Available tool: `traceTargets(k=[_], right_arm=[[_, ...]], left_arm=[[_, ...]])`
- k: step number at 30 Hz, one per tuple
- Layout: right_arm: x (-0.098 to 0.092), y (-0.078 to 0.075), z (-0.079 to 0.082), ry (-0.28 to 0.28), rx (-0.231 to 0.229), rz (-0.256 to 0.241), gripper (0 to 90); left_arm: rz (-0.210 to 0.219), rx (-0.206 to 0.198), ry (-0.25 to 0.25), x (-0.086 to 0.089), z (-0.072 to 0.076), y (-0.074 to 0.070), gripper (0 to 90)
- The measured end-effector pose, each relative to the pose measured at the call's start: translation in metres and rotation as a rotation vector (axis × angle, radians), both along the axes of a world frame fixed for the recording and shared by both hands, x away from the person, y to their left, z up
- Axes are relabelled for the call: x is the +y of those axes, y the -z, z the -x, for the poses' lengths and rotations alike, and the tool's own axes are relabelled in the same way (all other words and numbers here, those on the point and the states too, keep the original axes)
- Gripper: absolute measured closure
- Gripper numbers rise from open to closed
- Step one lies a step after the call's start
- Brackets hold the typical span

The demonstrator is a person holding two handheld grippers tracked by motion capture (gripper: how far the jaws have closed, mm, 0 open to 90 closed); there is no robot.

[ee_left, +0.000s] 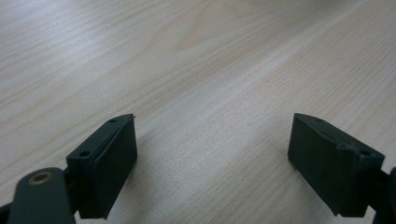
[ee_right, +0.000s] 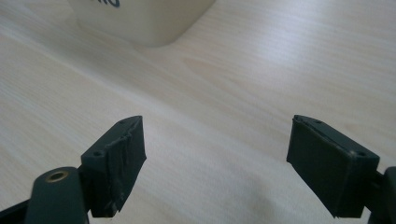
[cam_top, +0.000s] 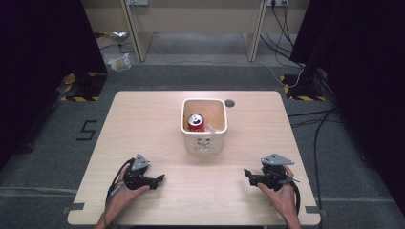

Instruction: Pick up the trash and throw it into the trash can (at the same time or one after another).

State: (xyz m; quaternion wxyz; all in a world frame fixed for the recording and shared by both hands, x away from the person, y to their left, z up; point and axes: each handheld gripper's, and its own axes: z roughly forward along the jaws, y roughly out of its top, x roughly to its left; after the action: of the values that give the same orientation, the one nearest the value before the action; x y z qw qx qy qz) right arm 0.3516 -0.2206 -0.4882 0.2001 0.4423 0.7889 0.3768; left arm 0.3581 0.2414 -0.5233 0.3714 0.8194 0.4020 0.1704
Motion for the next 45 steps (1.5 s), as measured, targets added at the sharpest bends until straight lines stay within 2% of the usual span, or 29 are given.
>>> traceTargets(k=[7,12,18,27,29,45], right_arm=[[-0.012,0.012,0.008,0.024,0.022,0.002,19.2],[-0.014,0.015,0.012,0.031,0.035,-0.014,19.2],[-0.014,0.018,0.014,0.022,0.039,-0.01,19.0],[-0.008,0.025,0.016,0.016,0.051,0.061,18.2],[-0.007,0.028,0.016,0.014,0.049,0.061,15.2],[-0.004,0.028,0.018,0.036,0.054,0.067,13.3]], left_arm=[[0.0,0.0,0.0,0.0,0.0,0.0,14.7],[0.0,0.0,0.0,0.0,0.0,0.0,14.7],[0.0,0.0,0.0,0.0,0.0,0.0,14.7],[0.0,0.0,0.0,0.0,0.0,0.0,14.7],[0.0,0.0,0.0,0.0,0.0,0.0,14.7],[0.0,0.0,0.0,0.0,0.0,0.0,14.7]])
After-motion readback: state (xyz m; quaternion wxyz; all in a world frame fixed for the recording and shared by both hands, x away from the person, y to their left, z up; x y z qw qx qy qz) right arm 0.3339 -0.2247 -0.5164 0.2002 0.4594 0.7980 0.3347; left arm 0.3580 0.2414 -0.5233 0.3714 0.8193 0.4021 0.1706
